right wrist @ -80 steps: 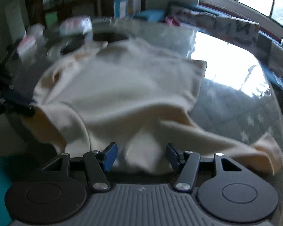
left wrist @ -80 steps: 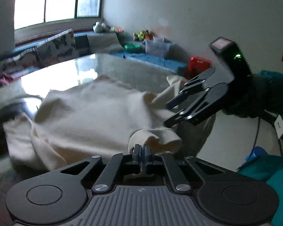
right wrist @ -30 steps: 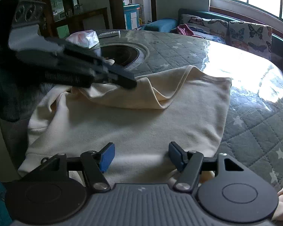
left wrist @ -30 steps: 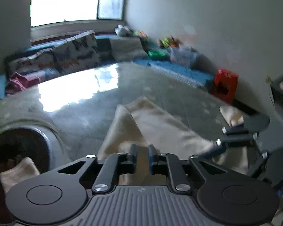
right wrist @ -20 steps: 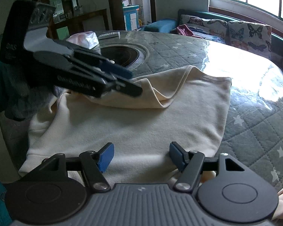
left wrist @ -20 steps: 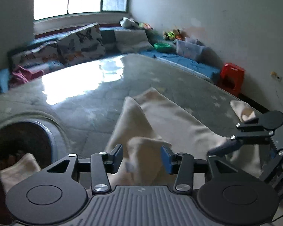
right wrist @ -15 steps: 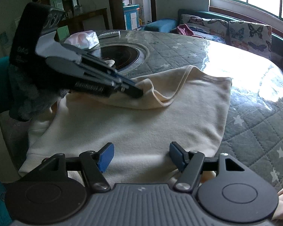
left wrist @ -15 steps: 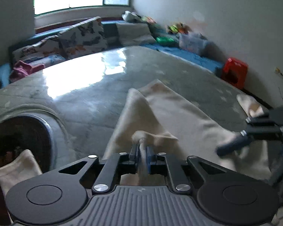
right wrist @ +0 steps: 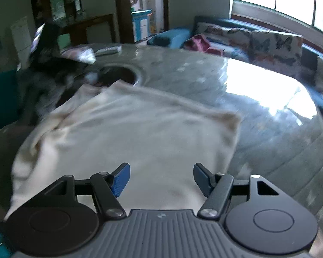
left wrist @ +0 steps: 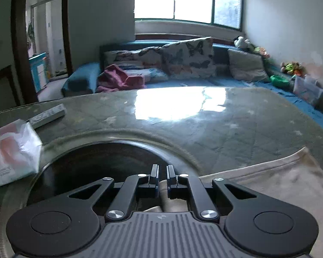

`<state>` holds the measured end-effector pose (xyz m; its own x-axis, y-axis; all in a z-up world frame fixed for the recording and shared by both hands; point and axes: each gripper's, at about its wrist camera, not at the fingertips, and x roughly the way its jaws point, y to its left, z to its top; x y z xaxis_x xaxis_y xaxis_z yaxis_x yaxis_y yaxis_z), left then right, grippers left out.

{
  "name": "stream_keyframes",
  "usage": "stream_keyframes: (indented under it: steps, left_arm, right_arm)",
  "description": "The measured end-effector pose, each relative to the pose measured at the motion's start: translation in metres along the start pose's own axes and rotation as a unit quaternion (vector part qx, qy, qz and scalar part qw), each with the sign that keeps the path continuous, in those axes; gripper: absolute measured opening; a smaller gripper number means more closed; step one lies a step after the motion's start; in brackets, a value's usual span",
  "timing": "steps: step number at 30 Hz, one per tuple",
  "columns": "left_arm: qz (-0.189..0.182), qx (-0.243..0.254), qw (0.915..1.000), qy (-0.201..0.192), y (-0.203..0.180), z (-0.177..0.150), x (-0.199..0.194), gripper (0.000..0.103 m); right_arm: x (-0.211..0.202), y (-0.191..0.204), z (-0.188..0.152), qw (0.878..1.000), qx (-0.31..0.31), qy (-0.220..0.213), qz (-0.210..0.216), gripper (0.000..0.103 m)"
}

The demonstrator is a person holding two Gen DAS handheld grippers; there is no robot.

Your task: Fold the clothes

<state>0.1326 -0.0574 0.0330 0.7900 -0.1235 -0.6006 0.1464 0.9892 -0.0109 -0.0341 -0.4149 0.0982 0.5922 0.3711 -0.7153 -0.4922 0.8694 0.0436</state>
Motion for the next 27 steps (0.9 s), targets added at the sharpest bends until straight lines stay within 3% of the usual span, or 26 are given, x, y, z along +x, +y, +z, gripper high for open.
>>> stream_keyframes:
  steps: [5, 8, 13, 18, 24, 27]
  left_arm:
    - [0.002, -0.028, 0.9995, 0.012, 0.024, -0.008, -0.009, 0.01]
    - [0.007, -0.038, 0.9991, 0.019, 0.035, -0.013, -0.019, 0.016]
    - [0.009, -0.045, 0.9985, 0.03, 0.047, -0.022, -0.034, 0.021]
    - [-0.008, -0.03, 0.9988, 0.038, 0.038, -0.024, -0.039, 0.021]
    - [-0.021, -0.031, 0.9978, 0.054, 0.021, -0.022, -0.023, 0.024]
    - [-0.008, -0.03, 0.9977, 0.06, 0.017, -0.025, -0.016, 0.026]
  right_arm:
    - [0.026, -0.027, 0.031, 1.0, 0.012, -0.012, -0.005, 0.066]
    - [0.046, -0.04, 0.042, 1.0, 0.02, -0.001, 0.0, 0.066]
    - [0.08, -0.05, 0.047, 0.999, 0.012, 0.025, -0.029, 0.066]
    - [0.08, -0.054, 0.05, 0.998, 0.02, 0.013, -0.052, 0.066]
    - [0.051, -0.032, 0.049, 0.999, 0.001, -0.017, -0.03, 0.066]
    - [0.033, -0.013, 0.044, 0.999, -0.02, -0.03, -0.013, 0.066]
